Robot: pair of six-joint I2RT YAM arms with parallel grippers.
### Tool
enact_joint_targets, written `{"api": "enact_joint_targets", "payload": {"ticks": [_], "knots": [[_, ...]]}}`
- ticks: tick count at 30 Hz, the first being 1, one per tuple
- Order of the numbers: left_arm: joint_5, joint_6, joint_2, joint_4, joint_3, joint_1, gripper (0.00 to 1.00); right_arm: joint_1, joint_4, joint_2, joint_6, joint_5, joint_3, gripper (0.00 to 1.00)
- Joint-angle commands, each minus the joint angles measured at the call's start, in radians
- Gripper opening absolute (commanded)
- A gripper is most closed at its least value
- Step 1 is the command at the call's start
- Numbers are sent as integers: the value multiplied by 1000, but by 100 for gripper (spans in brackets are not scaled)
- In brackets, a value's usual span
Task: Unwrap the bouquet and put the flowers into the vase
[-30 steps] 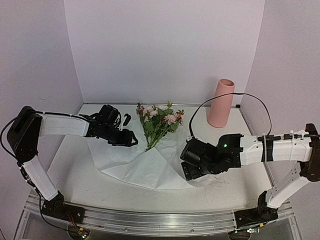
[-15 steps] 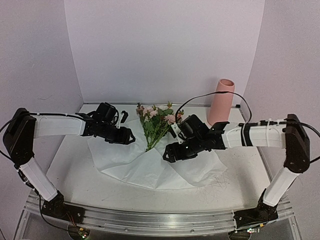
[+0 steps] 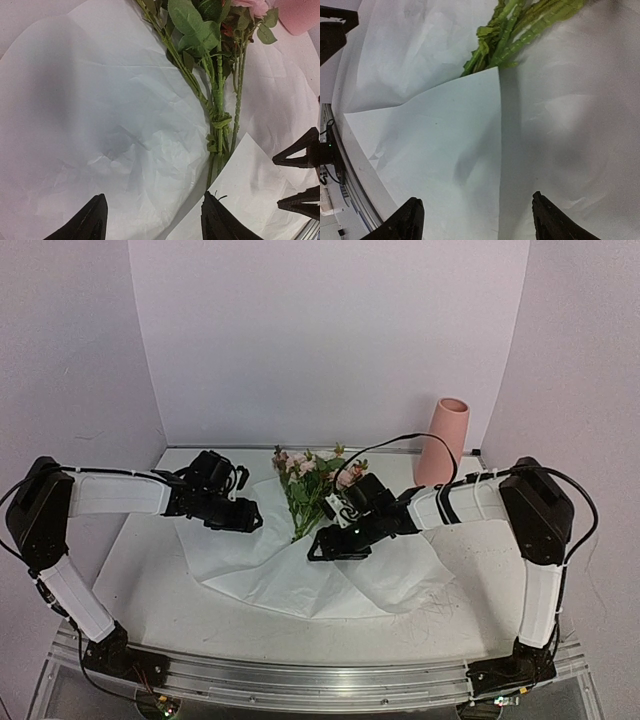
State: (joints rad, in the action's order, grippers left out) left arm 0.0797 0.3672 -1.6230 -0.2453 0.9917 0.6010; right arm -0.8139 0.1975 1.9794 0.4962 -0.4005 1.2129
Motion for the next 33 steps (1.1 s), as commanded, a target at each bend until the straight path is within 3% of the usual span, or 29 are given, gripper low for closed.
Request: {"api": "enact_joint_targets", "payload": {"ticks": [1,10,15,27,33], "knots": [[-35,5,28,0,-14,-6,66,-3,61,27,16,-227,28,75],[-14,9,56,-12,6,-6,66,-18,201,-92,84,-397,-83,73],[77,17,107,-27,28,-6,67,-95,204,-157,61,-472,-120,76],[96,16,161,-64,32,-6,68,-336,124,-238,-7,-359,-170,80],[101,15,146,-66,32,-6,68,-381,44,-257,-22,-279,-234,85]]}}
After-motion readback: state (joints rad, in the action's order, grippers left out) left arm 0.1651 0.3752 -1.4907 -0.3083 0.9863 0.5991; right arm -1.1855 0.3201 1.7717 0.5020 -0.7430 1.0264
